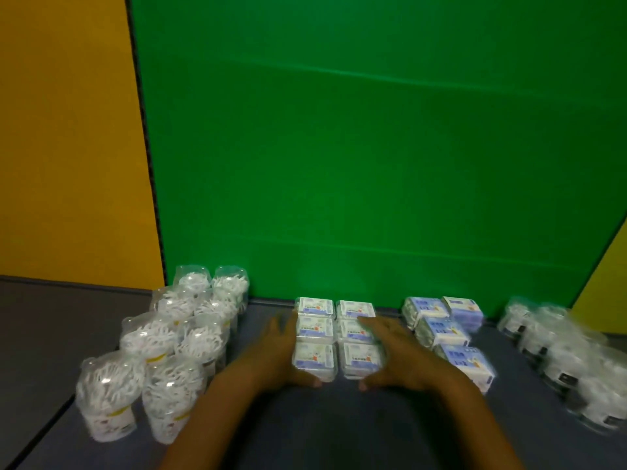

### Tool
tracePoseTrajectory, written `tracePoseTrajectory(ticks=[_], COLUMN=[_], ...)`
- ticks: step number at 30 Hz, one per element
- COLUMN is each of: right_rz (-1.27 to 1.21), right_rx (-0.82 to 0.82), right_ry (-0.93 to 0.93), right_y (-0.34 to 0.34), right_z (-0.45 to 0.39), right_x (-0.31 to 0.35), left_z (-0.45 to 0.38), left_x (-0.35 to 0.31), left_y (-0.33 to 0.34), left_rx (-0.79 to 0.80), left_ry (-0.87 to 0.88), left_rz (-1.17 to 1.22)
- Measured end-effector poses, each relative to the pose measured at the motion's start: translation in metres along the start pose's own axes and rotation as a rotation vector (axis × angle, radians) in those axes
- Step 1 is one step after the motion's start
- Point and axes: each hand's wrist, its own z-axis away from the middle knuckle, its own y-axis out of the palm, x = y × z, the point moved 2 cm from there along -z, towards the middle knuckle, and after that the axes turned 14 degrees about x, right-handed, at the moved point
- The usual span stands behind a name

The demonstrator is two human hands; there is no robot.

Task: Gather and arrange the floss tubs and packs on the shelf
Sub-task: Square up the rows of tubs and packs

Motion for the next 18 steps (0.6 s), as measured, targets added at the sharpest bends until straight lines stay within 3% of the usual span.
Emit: tracePoseTrajectory(ticks=[4,10,18], right_rz=[-0.041,-0.041,-0.076], right_rx=[0.087,0.081,0.095], right_ry=[-0.029,-0.044,-0.088], right_y=[-0.004,-0.008,-0.008], right_z=[-0.011,-0.023,-0.025], right_x=[-0.010,-0.011,-0.011], left_z=[-0.021,-0.026,-0.022], left_x=[0.006,0.003,0.011], left_y=[0.005,0.005,-0.001], left_rx=[0.000,-0.066,-0.065], left_ry=[-0.010,0.090,0.055], left_rz=[0.068,0.113,0.105])
